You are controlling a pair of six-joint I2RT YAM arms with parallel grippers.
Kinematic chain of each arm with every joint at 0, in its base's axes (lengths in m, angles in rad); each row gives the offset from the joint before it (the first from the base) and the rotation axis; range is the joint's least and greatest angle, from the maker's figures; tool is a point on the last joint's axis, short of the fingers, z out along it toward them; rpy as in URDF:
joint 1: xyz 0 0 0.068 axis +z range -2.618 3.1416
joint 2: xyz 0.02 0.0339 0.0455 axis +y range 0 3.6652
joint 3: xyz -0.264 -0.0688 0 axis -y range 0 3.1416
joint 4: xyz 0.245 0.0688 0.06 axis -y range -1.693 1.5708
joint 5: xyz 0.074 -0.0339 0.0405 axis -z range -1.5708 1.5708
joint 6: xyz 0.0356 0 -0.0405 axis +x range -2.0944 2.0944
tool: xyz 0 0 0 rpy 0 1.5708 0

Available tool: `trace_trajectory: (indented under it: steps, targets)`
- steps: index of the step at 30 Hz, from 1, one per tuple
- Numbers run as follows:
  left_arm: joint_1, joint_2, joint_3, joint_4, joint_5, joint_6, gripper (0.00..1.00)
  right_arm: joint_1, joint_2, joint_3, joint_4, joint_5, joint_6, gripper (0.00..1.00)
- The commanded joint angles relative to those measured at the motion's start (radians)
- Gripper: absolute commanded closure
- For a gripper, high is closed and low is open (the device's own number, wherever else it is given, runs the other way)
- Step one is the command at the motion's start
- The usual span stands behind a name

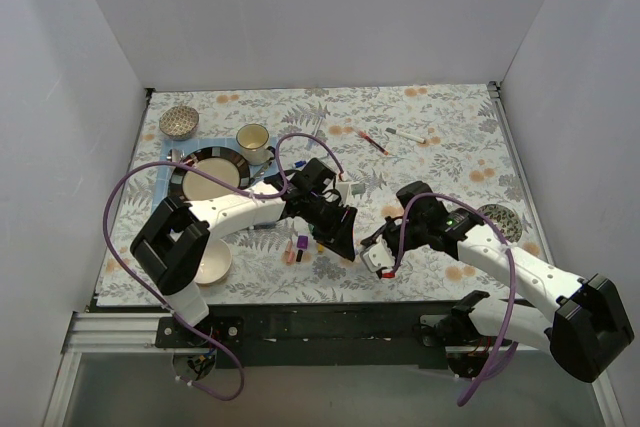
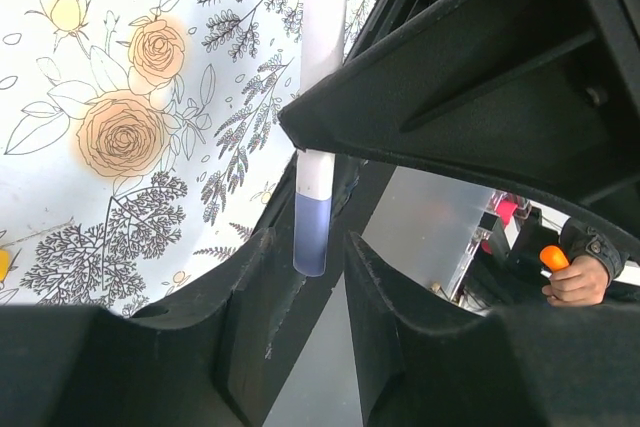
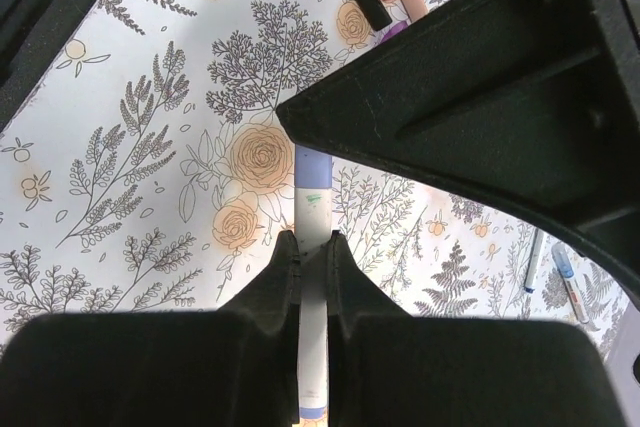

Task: Open the pen caps

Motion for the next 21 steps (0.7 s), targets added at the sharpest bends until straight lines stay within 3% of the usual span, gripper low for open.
trace_trajectory:
  steps: [1, 10, 14, 17, 18, 21]
  targets:
    - [0.002, -0.036, 0.013, 0.001, 0.030, 0.012, 0.66, 0.001, -0.015, -0.003, -0.002, -0.015, 0.024, 0.99]
    - [0.002, -0.020, -0.007, 0.081, 0.094, -0.031, 0.66, -0.001, -0.018, -0.012, 0.073, -0.022, 0.110, 0.99]
    - [0.002, -0.013, -0.014, 0.089, 0.102, -0.034, 0.72, -0.001, -0.020, -0.016, 0.090, -0.019, 0.126, 0.99]
    - [0.002, -0.016, -0.014, 0.089, 0.107, -0.037, 0.87, -0.001, -0.021, -0.021, 0.095, -0.016, 0.129, 0.99]
    - [0.002, -0.017, -0.016, 0.089, 0.107, -0.037, 0.97, -0.001, -0.021, -0.022, 0.096, -0.016, 0.130, 0.99]
    - [0.003, -0.034, -0.020, 0.090, 0.108, -0.037, 1.00, -0.001, -0.024, -0.025, 0.099, -0.018, 0.133, 0.99]
